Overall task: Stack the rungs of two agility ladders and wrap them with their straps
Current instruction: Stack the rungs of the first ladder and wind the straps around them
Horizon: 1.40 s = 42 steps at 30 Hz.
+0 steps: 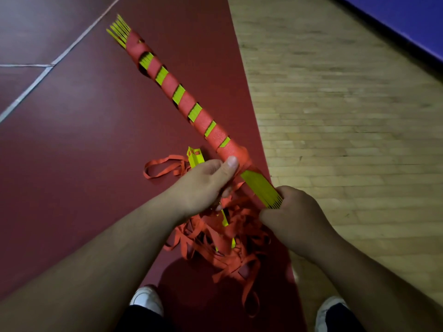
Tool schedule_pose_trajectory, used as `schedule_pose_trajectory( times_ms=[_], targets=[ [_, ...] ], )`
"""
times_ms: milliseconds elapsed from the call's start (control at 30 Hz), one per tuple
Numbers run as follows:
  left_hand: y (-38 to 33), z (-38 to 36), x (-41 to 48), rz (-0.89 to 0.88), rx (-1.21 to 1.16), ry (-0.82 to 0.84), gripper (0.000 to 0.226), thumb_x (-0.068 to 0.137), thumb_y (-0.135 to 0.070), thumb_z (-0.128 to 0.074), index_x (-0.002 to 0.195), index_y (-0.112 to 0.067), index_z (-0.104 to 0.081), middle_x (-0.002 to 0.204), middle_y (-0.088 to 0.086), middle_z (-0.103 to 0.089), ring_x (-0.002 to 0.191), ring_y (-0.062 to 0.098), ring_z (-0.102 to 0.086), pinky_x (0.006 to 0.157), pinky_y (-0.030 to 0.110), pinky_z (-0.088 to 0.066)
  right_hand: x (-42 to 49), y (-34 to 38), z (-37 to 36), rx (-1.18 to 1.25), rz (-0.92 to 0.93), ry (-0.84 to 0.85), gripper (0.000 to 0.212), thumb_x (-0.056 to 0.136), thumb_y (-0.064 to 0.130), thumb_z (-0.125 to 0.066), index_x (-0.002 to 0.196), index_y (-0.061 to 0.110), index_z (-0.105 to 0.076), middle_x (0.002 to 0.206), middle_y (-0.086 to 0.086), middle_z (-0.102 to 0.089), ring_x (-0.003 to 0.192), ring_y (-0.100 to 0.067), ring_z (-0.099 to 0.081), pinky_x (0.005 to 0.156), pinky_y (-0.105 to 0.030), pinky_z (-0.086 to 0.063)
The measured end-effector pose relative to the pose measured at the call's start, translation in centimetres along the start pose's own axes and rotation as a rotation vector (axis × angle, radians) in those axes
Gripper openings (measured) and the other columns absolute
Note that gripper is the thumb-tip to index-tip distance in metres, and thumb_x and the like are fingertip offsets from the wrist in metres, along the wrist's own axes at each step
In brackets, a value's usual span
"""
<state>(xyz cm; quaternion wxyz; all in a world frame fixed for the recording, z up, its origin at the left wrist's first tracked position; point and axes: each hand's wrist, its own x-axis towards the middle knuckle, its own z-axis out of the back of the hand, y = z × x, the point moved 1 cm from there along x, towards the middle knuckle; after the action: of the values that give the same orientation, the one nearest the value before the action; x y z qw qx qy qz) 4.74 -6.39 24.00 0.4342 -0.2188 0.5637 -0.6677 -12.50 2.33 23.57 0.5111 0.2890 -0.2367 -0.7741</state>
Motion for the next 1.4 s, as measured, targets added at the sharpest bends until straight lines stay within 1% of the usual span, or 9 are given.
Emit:
schedule_pose_trajectory(
  times_ms=[200, 333, 433, 567, 667, 800, 900, 1100, 1400],
  targets=[
    [1.0, -0.4, 0.4, 0.011, -0.123, 0.013, 0.036, 0.094, -0.044, -0.053, 0.088, -0.008, -0.052, 0.065, -0.004, -0.059, 0.042, 0.012, -0.046, 0.055, 0.029, -0.042, -0.5, 0.3, 0.1, 0.546, -0.163, 0.287, 0.015, 0.057, 0.018, -0.061, 0.069, 0.01, -0.058, 0.055, -0.009, -0.051, 0.041, -0.02, -0.041, 0.04, -0.025, -0.031],
    [0.9, -1.2, 0.1, 0.104, -0.492, 0.132, 0.038, 0.084, -0.051, -0.051, 0.076, -0.014, -0.057, 0.068, -0.001, -0.06, 0.038, 0.005, -0.033, 0.049, 0.025, -0.034, -1.2, 0.8, 0.5, 0.809, -0.192, 0.565, 0.007, 0.062, 0.014, -0.064, 0.069, 0.01, -0.064, 0.067, -0.013, -0.051, 0.042, -0.016, -0.04, 0.039, -0.02, -0.027],
    [0.9, -1.4, 0.0, 0.182, -0.596, 0.202, 0.05, 0.077, -0.06, -0.052, 0.092, -0.013, -0.061, 0.083, 0.003, -0.064, 0.037, 0.003, -0.03, 0.046, 0.02, -0.036, -1.4, 0.8, 0.8, 0.905, -0.187, 0.671, 0.021, 0.065, 0.013, -0.061, 0.083, 0.003, -0.058, 0.065, -0.01, -0.053, 0.041, -0.015, -0.038, 0.038, -0.018, -0.027],
    [0.8, -1.1, -0.1, 0.079, -0.747, 0.3, 0.07, 0.065, -0.064, -0.07, 0.118, -0.02, -0.061, 0.114, 0.01, -0.054, 0.04, -0.001, -0.032, 0.05, 0.016, -0.036, -1.7, 0.9, 1.2, 1.091, -0.225, 0.97, 0.031, 0.063, 0.014, -0.068, 0.091, 0.005, -0.057, 0.064, -0.009, -0.054, 0.038, -0.012, -0.042, 0.034, -0.015, -0.035],
    [0.2, -1.0, -0.3, -0.081, -0.752, 0.349, 0.048, 0.076, -0.052, -0.072, 0.117, -0.028, -0.071, 0.123, 0.008, -0.054, 0.04, -0.001, -0.031, 0.053, 0.018, -0.03, -1.7, 0.6, 1.1, 1.204, -0.204, 1.183, 0.032, 0.063, 0.021, -0.079, 0.09, 0.01, -0.068, 0.065, -0.008, -0.058, 0.038, -0.012, -0.049, 0.035, -0.015, -0.04],
    [-0.2, -1.3, -0.2, -0.025, -0.727, 0.142, 0.052, 0.089, -0.036, -0.062, 0.126, 0.001, -0.057, 0.091, 0.011, -0.046, 0.038, -0.001, -0.027, 0.047, 0.019, -0.025, -0.7, 0.1, 1.2, 1.013, -0.141, 0.956, 0.04, 0.061, 0.029, -0.073, 0.095, 0.009, -0.074, 0.071, -0.014, -0.066, 0.045, -0.018, -0.055, 0.04, -0.021, -0.042],
    [-0.3, -1.1, -0.2, 0.035, -0.622, 0.032, 0.027, 0.084, -0.034, -0.061, 0.094, -0.009, -0.061, 0.056, -0.007, -0.046, 0.039, 0.002, -0.032, 0.041, 0.014, -0.028, -0.1, 0.1, 1.7, 0.732, -0.05, 0.643, 0.034, 0.065, 0.036, -0.076, 0.094, 0.019, -0.074, 0.083, -0.009, -0.073, 0.063, -0.021, -0.064, 0.049, -0.029, -0.046],
    [-0.7, -1.9, -0.1, 0.004, -0.458, -0.072, 0.006, 0.097, -0.019, -0.058, 0.097, -0.014, -0.061, 0.045, -0.014, -0.055, 0.038, -0.003, -0.049, 0.041, 0.011, -0.038, -0.9, 0.8, 0.2, 0.029, -0.01, 0.17, 0.037, 0.061, 0.052, -0.084, 0.083, 0.029, -0.065, 0.068, 0.006, -0.071, 0.057, -0.008, -0.066, 0.055, -0.028, -0.048],
    [-0.5, -2.7, -0.1, 0.143, -0.594, -0.048, 0.033, 0.095, -0.046, -0.053, 0.087, -0.02, -0.071, 0.073, -0.01, -0.059, 0.044, 0.003, -0.035, 0.043, 0.017, -0.033, -1.0, 1.4, -0.1, 0.095, 0.023, -0.088, 0.024, 0.07, 0.032, -0.079, 0.078, 0.02, -0.06, 0.065, 0.001, -0.063, 0.063, -0.005, -0.059, 0.046, -0.019, -0.042]
  ],
)
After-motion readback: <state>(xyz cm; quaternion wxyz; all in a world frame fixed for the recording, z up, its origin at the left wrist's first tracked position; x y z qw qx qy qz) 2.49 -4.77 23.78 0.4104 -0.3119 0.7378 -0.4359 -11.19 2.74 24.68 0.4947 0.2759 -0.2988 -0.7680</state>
